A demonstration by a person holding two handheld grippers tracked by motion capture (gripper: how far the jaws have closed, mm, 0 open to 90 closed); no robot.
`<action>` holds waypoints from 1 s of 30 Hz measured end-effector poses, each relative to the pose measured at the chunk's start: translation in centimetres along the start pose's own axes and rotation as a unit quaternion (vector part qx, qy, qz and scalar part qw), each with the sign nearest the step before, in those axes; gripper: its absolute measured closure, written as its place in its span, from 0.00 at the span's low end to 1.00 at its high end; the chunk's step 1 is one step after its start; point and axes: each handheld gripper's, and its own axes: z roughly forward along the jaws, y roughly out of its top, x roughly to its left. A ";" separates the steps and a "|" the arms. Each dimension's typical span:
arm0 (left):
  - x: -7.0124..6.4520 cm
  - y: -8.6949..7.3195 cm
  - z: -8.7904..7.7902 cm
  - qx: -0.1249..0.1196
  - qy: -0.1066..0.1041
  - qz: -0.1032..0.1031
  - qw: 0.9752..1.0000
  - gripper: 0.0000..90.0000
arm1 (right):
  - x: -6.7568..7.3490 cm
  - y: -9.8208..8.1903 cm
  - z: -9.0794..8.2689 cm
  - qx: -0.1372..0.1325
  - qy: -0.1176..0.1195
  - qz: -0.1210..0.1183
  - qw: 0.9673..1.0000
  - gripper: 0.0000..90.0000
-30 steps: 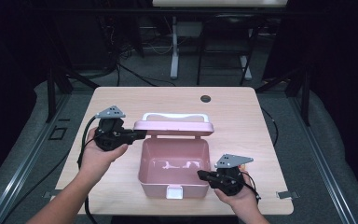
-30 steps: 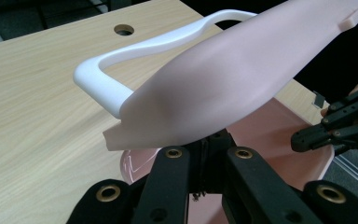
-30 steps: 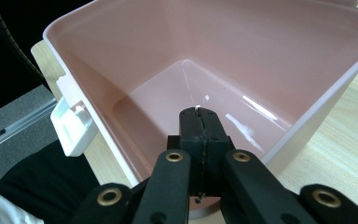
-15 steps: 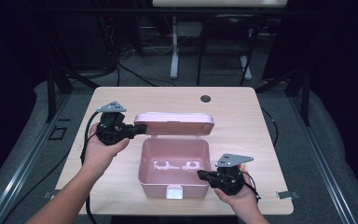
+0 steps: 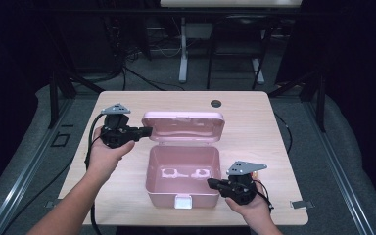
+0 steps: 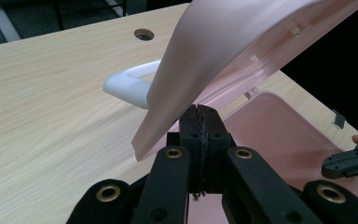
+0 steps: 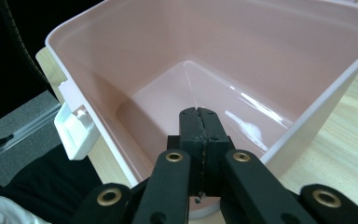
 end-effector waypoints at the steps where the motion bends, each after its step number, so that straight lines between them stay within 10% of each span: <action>1: 0.1 0.0 0.1 -0.001 -0.001 -0.001 1.000 0.99 | 0.0 0.0 0.0 0.000 -0.001 0.000 1.000 1.00; 30: 1.4 -1.6 1.1 0.007 0.008 -0.017 1.000 0.99 | 0.1 -0.3 0.0 -0.018 -0.007 -0.001 1.000 1.00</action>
